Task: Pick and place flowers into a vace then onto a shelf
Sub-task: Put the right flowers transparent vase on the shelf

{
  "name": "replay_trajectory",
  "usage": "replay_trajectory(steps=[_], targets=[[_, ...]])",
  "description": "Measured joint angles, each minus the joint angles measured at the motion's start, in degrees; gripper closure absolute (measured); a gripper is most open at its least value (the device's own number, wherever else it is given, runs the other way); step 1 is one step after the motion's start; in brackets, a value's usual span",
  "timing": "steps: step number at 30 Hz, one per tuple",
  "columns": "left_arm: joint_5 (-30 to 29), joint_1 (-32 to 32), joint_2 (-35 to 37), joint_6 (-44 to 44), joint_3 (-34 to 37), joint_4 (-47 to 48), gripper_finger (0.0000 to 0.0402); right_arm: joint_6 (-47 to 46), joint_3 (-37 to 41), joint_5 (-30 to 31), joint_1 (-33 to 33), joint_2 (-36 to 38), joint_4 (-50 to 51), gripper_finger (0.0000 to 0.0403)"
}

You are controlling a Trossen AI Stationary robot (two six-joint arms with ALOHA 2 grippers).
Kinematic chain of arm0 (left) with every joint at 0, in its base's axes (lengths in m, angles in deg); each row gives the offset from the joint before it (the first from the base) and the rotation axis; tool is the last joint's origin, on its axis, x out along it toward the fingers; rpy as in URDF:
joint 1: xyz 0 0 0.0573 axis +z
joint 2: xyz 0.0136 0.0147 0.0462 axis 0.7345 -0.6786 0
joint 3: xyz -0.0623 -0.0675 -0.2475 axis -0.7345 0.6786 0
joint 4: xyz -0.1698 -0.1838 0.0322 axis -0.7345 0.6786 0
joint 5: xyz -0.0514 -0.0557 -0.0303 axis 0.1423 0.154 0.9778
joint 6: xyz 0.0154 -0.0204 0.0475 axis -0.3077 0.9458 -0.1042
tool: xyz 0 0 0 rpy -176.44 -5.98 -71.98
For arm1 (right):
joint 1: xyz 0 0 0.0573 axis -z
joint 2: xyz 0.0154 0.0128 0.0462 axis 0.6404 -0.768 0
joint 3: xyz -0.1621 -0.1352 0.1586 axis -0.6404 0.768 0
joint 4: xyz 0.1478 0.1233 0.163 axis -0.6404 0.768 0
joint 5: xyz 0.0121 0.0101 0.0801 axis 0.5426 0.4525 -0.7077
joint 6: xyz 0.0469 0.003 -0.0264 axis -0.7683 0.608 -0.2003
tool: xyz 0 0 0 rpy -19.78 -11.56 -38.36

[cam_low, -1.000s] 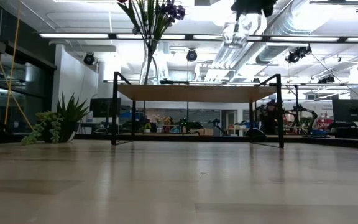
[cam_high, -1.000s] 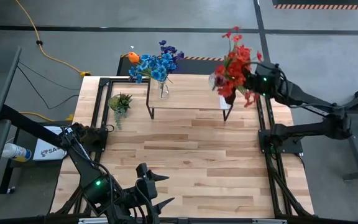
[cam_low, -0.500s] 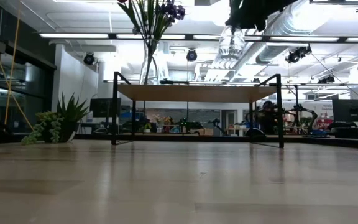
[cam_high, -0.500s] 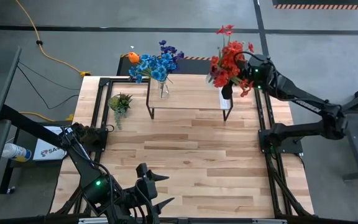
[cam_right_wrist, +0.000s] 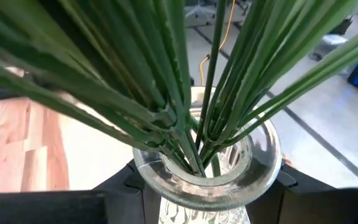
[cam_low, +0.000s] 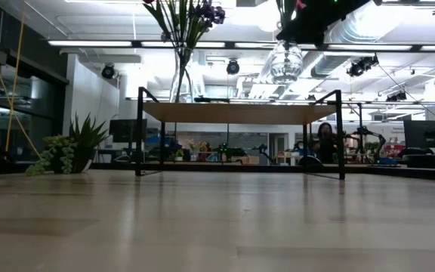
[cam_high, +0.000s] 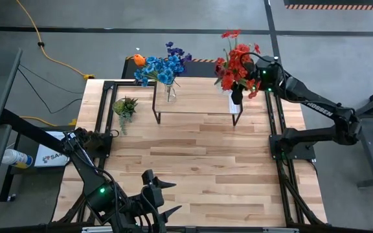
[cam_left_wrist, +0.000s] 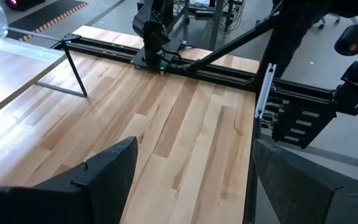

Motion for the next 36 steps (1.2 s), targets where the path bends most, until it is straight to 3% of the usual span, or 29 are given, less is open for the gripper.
replay_trajectory(steps=[36], targets=[[0.0,0.0,0.0,0.0,0.0,0.0,0.0048,-1.3,0.5,-2.7,-0.2,-1.6,3.0,0.0248]])
